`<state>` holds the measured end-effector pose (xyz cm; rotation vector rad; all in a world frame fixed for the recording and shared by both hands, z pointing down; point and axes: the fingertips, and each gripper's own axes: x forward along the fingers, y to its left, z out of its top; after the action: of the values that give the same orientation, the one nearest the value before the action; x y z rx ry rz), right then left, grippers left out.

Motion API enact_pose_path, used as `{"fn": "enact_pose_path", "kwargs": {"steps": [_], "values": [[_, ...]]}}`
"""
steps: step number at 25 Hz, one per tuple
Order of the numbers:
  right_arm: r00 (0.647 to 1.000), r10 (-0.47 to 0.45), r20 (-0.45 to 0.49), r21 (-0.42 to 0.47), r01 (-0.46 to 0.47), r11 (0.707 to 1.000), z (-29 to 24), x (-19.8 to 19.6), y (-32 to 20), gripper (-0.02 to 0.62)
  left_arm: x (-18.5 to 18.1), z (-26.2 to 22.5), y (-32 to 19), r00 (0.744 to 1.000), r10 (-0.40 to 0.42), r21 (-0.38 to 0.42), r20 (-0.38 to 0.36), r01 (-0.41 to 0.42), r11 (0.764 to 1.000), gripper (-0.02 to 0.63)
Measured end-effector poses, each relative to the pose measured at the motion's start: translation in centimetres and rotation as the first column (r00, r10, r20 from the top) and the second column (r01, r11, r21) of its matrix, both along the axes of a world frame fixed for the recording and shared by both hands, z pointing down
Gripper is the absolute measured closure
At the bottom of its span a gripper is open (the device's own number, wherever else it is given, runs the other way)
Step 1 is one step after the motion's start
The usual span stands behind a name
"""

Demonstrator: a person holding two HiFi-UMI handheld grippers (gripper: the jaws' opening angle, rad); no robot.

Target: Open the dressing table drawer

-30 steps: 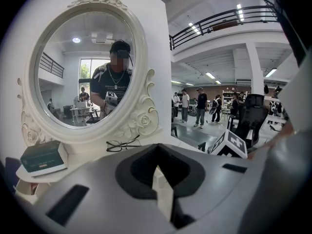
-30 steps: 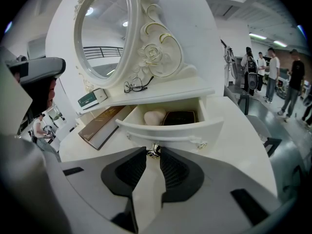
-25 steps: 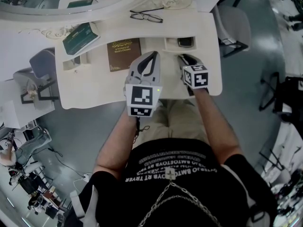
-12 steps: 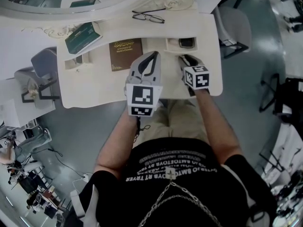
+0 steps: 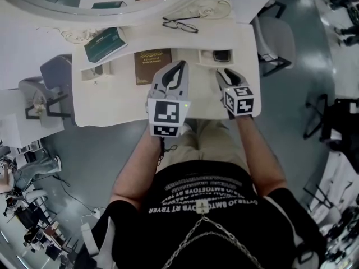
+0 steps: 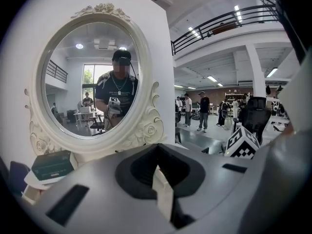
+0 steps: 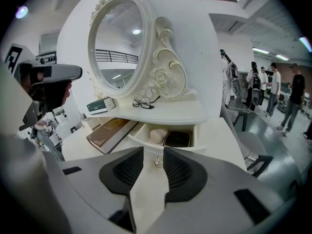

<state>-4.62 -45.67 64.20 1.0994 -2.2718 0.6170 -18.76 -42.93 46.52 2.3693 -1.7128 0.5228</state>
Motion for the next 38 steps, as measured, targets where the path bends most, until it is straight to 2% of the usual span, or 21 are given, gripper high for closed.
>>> {"fn": "enact_pose_path", "kwargs": {"steps": [2, 6, 11, 19, 27, 38], "values": [[1.000, 0.002, -0.003, 0.031, -0.002, 1.000, -1.3, 0.2, 0.1, 0.483, -0.3, -0.4, 0.3, 1.000, -0.005, 0.006, -0.001, 0.005, 1.000, 0.602], [0.999, 0.032, 0.024, 0.105, -0.034, 0.994, -4.3, 0.7, 0.2, 0.591, -0.9, -1.3, 0.8, 1.000, -0.018, 0.020, -0.008, 0.018, 1.000, 0.603], [0.997, 0.019, 0.075, 0.169, -0.032, 0.985, -8.3, 0.6, 1.0, 0.594, -1.5, -2.6, 1.9, 0.999, -0.020, 0.034, -0.029, 0.021, 0.999, 0.601], [0.998, -0.014, 0.060, 0.264, -0.003, 0.965, -13.6, 0.3, 2.5, 0.594, -2.9, -5.0, 3.7, 0.998, -0.034, 0.076, -0.050, 0.038, 0.996, 0.603], [0.999, -0.035, 0.011, 0.317, 0.030, 0.948, -17.3, -0.6, 4.7, 0.594, -4.4, -7.9, 5.9, 0.999, -0.024, 0.127, -0.043, 0.030, 0.991, 0.602], [0.999, -0.029, 0.020, 0.352, 0.020, 0.936, -19.6, -2.2, 6.9, 0.594, -5.1, -9.4, 7.4, 0.998, -0.002, 0.154, -0.062, 0.011, 0.988, 0.601]]}}
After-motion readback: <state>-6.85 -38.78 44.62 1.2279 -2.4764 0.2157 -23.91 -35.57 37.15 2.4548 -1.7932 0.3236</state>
